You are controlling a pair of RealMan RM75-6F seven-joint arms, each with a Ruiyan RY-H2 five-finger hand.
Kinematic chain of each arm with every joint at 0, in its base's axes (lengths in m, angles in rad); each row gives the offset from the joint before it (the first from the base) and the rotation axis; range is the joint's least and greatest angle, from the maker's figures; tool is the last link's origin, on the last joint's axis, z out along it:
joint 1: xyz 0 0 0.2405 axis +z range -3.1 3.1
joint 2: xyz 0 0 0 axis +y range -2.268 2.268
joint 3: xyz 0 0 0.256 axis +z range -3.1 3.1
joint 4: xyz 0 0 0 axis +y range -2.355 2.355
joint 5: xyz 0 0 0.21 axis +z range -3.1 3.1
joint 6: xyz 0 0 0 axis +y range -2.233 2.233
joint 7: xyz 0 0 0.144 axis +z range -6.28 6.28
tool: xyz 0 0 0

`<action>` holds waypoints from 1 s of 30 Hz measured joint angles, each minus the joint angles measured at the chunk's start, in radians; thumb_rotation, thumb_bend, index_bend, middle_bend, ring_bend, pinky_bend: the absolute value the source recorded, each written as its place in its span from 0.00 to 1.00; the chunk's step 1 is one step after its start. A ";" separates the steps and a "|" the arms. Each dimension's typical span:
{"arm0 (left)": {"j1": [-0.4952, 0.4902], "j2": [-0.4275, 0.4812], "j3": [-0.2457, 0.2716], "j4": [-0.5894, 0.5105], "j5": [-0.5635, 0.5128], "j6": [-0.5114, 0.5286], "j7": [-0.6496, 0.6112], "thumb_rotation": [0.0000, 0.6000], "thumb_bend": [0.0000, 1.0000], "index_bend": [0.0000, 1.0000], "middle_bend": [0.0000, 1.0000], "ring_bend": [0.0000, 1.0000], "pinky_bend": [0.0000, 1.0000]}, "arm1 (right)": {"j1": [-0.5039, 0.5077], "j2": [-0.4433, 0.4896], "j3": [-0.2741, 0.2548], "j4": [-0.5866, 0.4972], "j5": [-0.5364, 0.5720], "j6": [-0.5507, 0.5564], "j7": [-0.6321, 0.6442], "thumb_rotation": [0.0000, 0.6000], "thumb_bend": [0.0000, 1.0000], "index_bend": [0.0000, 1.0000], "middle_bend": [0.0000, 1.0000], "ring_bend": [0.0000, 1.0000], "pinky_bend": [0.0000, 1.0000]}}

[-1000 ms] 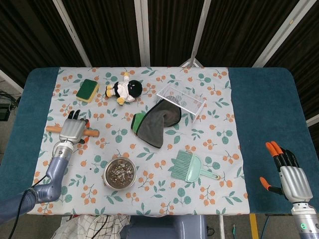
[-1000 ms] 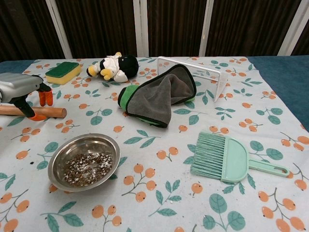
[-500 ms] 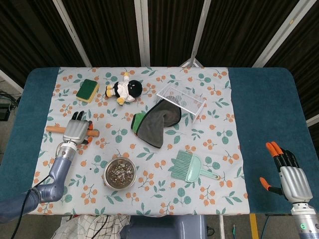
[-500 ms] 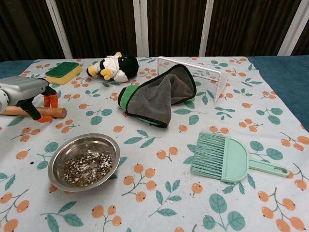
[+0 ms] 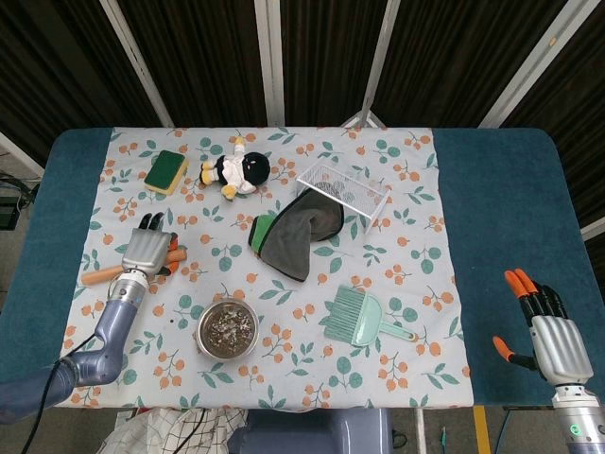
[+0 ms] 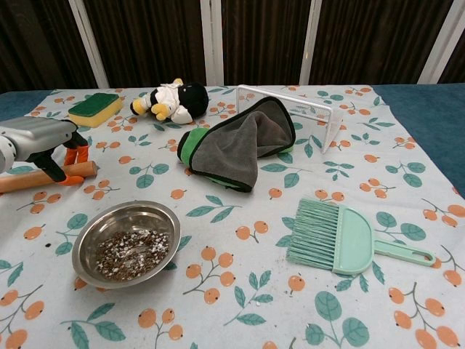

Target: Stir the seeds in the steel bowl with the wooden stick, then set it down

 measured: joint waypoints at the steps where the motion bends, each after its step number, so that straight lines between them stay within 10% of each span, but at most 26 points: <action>1: 0.001 0.000 0.001 0.000 0.002 0.003 -0.001 1.00 0.54 0.57 0.62 0.10 0.00 | 0.000 0.000 0.000 0.000 0.000 0.000 0.000 1.00 0.32 0.00 0.00 0.00 0.00; 10: 0.015 -0.001 0.001 -0.015 0.065 0.072 -0.057 1.00 0.76 0.63 0.69 0.16 0.00 | -0.001 0.000 0.000 -0.004 0.004 -0.001 0.000 1.00 0.32 0.00 0.00 0.00 0.00; 30: 0.102 0.104 -0.074 -0.316 0.225 0.329 -0.302 1.00 0.79 0.63 0.70 0.17 0.00 | -0.008 0.002 0.001 -0.006 0.009 0.005 0.015 1.00 0.32 0.00 0.00 0.00 0.00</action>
